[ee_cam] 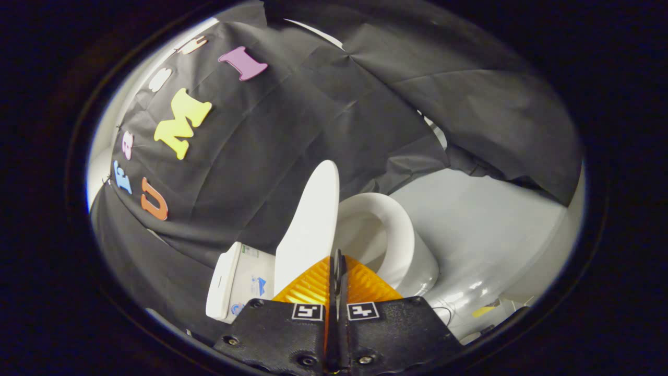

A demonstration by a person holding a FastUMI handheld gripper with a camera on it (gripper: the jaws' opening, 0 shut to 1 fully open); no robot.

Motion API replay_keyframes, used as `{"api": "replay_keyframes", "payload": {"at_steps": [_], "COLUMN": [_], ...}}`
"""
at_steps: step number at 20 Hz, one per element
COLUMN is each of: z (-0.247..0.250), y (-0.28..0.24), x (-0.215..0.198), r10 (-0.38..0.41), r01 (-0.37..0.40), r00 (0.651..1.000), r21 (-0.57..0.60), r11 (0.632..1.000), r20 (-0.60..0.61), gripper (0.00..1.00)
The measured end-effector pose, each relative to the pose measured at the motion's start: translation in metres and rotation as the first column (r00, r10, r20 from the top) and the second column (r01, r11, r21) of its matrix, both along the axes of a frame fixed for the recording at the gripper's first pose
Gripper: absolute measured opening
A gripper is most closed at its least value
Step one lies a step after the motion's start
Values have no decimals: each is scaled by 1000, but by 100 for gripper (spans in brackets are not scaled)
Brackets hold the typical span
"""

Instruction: Open the toilet lid.

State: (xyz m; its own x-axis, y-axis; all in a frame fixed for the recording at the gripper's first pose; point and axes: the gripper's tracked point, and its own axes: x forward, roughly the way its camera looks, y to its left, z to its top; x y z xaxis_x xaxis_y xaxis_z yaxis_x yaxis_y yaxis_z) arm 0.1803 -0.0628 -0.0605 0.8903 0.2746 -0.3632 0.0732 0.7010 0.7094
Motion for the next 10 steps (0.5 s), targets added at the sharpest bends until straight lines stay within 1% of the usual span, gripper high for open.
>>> {"api": "replay_keyframes", "payload": {"at_steps": [10], "z": [52], "y": [32], "x": [-15], "r10": [16], "r01": [-9], "r00": [997], "r21": [-91], "r11": [996], "r20": [76], "gripper": [4]}}
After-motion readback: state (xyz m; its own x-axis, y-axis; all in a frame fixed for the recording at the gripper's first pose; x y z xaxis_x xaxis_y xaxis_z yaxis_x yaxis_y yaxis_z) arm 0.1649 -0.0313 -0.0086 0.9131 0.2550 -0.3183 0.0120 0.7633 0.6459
